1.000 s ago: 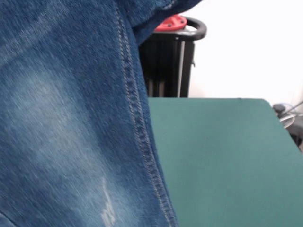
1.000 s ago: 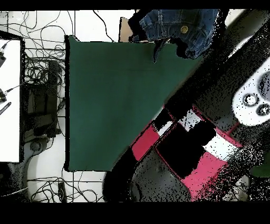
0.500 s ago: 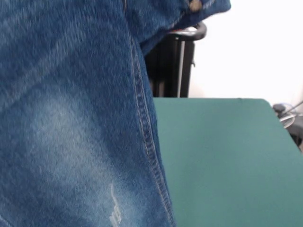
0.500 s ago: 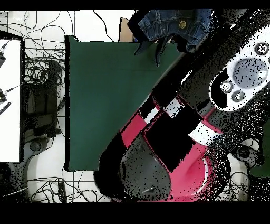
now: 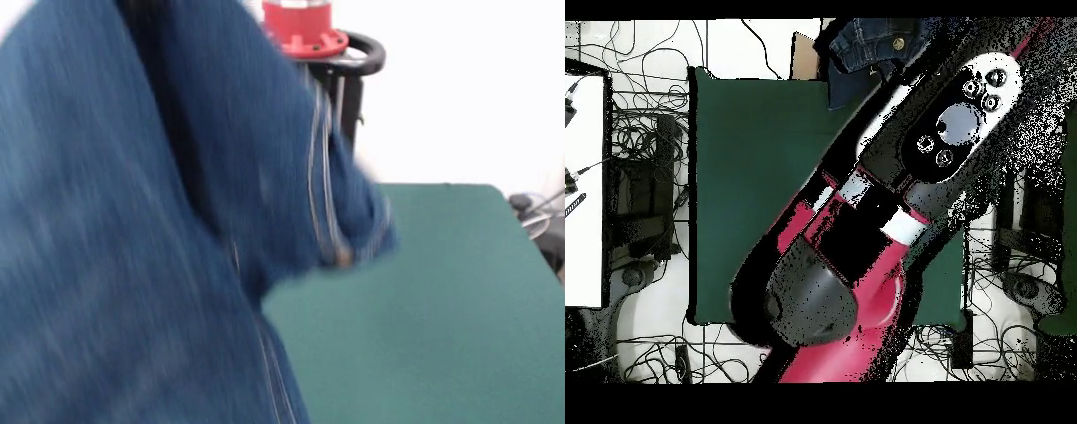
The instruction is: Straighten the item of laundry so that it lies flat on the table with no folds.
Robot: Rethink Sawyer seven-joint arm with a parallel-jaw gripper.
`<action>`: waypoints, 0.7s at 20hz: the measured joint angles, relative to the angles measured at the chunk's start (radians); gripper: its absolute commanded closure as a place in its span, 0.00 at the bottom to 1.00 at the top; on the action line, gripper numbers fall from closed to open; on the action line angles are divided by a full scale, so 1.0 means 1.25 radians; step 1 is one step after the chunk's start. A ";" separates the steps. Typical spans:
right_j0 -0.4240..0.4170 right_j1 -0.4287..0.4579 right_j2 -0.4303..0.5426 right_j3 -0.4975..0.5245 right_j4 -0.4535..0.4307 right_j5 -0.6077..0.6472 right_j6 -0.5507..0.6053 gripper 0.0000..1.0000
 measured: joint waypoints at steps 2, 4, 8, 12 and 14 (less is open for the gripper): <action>0.026 0.026 0.036 0.017 -0.049 -0.032 0.000 1.00; 0.053 0.051 0.073 0.031 -0.092 -0.058 0.000 1.00; 0.114 0.098 0.168 0.072 -0.183 -0.090 0.000 1.00; 0.182 0.124 0.265 0.140 -0.273 -0.114 0.000 1.00; 0.219 0.129 0.317 0.182 -0.331 -0.128 0.000 1.00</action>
